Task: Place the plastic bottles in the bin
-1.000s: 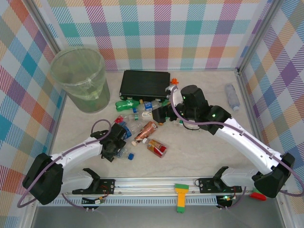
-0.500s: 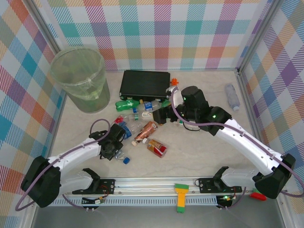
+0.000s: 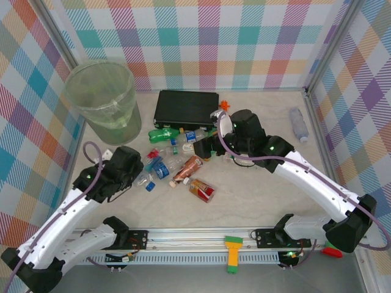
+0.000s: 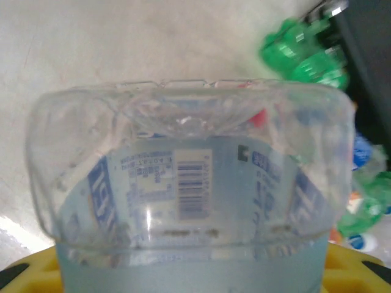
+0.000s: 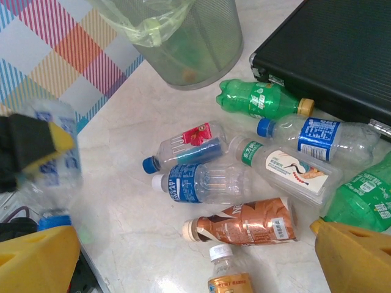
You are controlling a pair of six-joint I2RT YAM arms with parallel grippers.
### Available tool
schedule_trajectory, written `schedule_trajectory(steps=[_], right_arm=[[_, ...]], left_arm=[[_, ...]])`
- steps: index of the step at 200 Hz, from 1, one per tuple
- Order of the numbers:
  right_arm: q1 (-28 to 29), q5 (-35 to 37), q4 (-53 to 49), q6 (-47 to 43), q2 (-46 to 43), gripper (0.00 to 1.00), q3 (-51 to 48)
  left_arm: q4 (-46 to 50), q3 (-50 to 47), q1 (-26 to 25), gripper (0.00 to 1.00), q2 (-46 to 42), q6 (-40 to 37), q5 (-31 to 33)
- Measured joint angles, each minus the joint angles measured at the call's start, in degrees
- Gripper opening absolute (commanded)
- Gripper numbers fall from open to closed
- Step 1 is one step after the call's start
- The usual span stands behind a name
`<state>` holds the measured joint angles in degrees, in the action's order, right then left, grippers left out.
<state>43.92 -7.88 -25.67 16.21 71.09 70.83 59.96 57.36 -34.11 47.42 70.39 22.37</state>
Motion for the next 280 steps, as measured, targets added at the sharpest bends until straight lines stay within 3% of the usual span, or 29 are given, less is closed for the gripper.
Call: schedule_trajectory(steps=[111,150,192,231,280], right_arm=[[0.04,-0.98,0.63,-0.22,-0.37,0.99,0.0],[0.04,-0.96,0.66,-0.46,-1.25,0.99,0.0],[0.04,-1.03,0.61,-0.63,-1.53,0.99,0.31],[0.04,-2.12,0.63,-0.68,-3.58,0.99,0.96],[0.09,-1.97,0.11,-0.87,-6.49,0.99,1.64]], left_arm=[[1.77,27.12,0.26,0.5,10.34,-21.92,11.54],[0.94,37.16,6.58,0.48,16.2,-29.9,11.82],[-1.16,47.08,22.38,0.48,24.72,-34.36,1.68],[-4.66,51.89,33.27,0.48,33.42,-34.03,-9.79],[-9.35,56.17,41.83,0.46,44.65,-28.06,-19.19]])
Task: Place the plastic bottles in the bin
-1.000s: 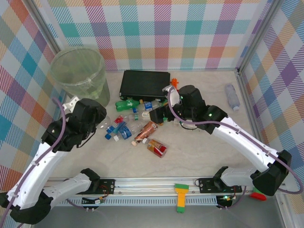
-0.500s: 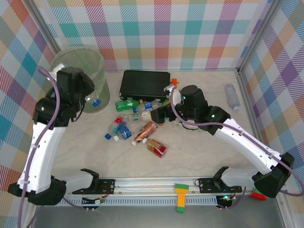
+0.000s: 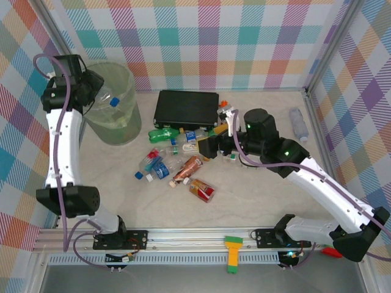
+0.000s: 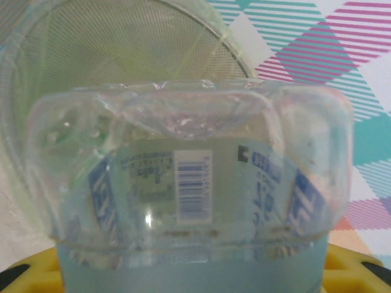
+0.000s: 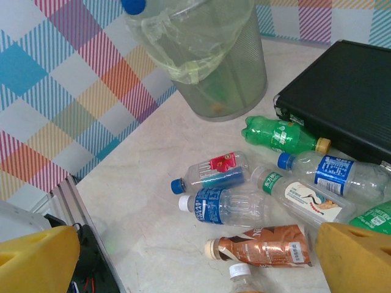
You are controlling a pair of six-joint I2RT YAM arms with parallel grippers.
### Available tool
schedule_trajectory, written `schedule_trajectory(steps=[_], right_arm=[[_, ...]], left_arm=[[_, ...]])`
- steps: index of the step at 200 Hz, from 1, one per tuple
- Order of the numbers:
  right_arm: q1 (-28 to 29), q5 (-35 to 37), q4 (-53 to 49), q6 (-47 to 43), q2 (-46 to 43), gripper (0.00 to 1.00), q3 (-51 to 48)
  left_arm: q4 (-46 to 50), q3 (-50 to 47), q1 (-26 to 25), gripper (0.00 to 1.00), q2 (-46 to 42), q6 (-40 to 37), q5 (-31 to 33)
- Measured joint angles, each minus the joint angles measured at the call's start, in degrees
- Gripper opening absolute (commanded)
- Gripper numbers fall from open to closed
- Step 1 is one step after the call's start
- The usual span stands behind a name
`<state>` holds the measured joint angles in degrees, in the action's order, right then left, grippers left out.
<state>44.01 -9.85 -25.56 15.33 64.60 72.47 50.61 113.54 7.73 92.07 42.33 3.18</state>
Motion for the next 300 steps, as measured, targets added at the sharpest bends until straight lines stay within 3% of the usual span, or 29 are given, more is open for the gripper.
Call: schedule_trajectory(steps=[52,125,202,300], right_arm=[[0.0,1.79,-2.16,0.0,-2.62,0.99,0.0],[0.02,3.39,-3.06,0.0,-3.39,0.99,0.0],[0.02,3.82,-3.04,-0.22,-3.96,0.99,-0.02],[0.02,3.76,-3.02,-0.85,-3.96,0.99,-0.02]], left_arm=[[-5.14,6.73,2.6,0.49,9.64,6.64,-4.17],[-7.69,7.15,2.71,0.54,14.08,10.05,-3.8],[-7.58,7.17,2.86,0.9,14.36,10.8,-4.02],[-7.21,7.17,2.89,0.91,12.57,9.68,-4.04]])
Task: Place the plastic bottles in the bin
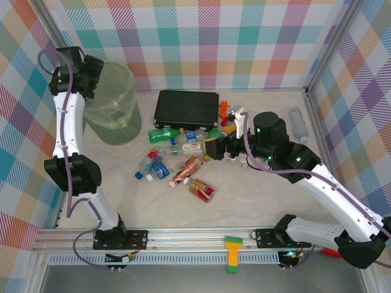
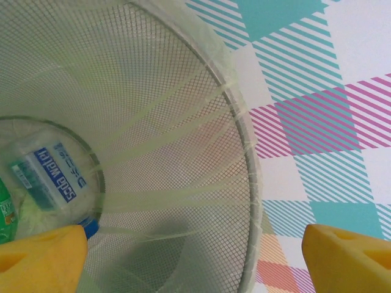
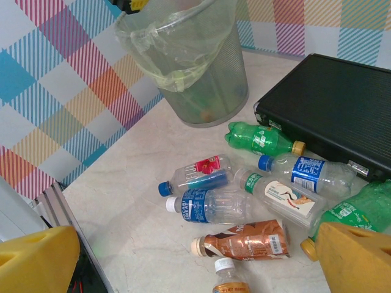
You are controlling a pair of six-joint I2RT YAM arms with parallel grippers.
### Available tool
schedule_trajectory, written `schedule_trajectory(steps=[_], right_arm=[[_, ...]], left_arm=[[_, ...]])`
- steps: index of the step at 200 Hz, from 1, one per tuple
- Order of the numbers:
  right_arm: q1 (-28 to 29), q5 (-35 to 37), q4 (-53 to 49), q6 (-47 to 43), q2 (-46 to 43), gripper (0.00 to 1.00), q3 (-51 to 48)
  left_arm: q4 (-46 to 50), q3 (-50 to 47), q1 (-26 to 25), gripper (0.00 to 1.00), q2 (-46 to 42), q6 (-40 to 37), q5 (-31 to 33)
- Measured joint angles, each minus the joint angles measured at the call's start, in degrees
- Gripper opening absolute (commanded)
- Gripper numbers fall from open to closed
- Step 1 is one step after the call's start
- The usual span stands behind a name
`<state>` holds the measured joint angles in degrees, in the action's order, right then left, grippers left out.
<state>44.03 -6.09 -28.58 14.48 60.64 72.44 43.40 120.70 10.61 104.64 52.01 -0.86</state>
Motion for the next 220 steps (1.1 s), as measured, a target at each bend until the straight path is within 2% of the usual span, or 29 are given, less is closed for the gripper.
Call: schedule_trajectory(steps=[33,40,106,141,184,220], right_arm=[[0.0,0.0,0.04,0.02,0.0,0.99,-0.11],[0.0,-0.02,0.04,0.02,0.0,0.99,-0.17],[0.0,-0.24,0.35,0.24,0.04,0.99,-1.2],[0.0,-0.63,0.85,0.92,1.05,0.99,-1.53],[0.0,-0.96,2.08,1.36,3.32,0.99,-1.53],[0.04,-1.49,2.56,1.38,4.81,0.99,-1.53]], left_arm=[[0.13,0.0,0.0,0.92,-1.27,-0.87,-0.02],[0.28,0.02,0.0,1.0,-1.51,-1.16,-0.02],[3.58,-0.52,-1.99,1.0,-5.73,-6.71,1.86],[4.92,-4.79,-7.78,1.0,-12.5,-11.56,4.92],[7.48,-8.55,-17.64,1.0,-18.91,-18.34,11.69],[9.16,-16.85,-26.12,1.0,-25.27,-20.63,17.38]])
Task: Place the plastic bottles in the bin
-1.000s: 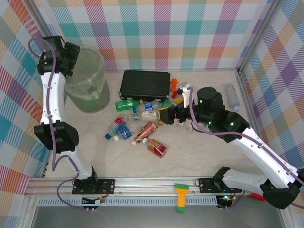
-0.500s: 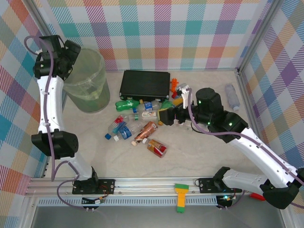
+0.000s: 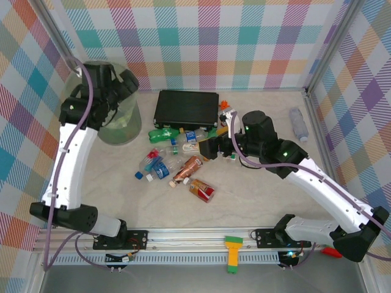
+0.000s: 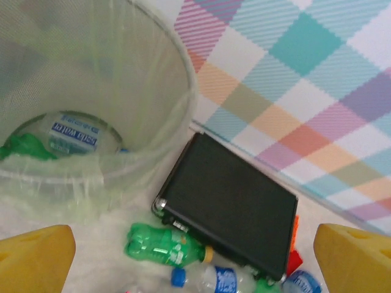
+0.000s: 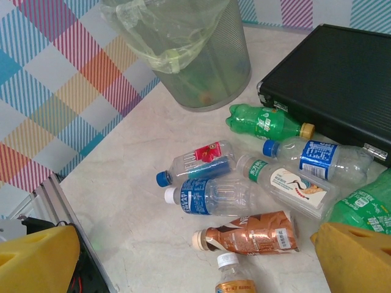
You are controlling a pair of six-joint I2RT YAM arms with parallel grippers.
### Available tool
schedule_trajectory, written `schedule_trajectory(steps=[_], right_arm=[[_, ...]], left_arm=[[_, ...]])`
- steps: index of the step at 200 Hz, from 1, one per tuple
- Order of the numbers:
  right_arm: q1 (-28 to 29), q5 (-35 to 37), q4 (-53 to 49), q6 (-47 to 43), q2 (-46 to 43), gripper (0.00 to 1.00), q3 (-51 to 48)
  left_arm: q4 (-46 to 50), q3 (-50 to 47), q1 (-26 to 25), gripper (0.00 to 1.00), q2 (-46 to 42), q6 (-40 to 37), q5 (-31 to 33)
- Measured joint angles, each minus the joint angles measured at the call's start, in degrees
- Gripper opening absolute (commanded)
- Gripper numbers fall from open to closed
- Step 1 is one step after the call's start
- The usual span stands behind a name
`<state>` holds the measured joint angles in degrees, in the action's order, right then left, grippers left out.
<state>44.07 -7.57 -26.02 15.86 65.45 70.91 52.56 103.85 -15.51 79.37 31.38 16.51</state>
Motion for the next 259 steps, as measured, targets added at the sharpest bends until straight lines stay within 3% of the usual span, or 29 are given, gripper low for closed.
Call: schedule_trajectory(steps=[52,89,176,222,259], right_arm=[[0.04,-1.33,0.76,0.59,2.01,0.99,0.0],[0.04,-1.95,0.76,1.07,2.99,0.99,0.0],[0.04,-1.4,0.72,1.22,2.97,0.99,-0.63],[0.04,-0.76,0.26,1.22,2.97,0.99,-1.92],[0.04,-0.42,0.11,1.2,2.97,0.99,-1.92]], left_arm=[[3.54,-15.69,-12.68,1.0,-7.69,1.86,6.23],[5.66,-25.24,-18.86,0.99,-9.31,3.61,8.17],[-2.03,-43.93,-19.67,0.97,-15.21,4.83,2.47],[-5.68,-44.52,-19.67,0.88,-9.57,-1.33,-1.38],[-8.96,-44.52,-19.67,0.88,-2.36,-7.28,-2.62]])
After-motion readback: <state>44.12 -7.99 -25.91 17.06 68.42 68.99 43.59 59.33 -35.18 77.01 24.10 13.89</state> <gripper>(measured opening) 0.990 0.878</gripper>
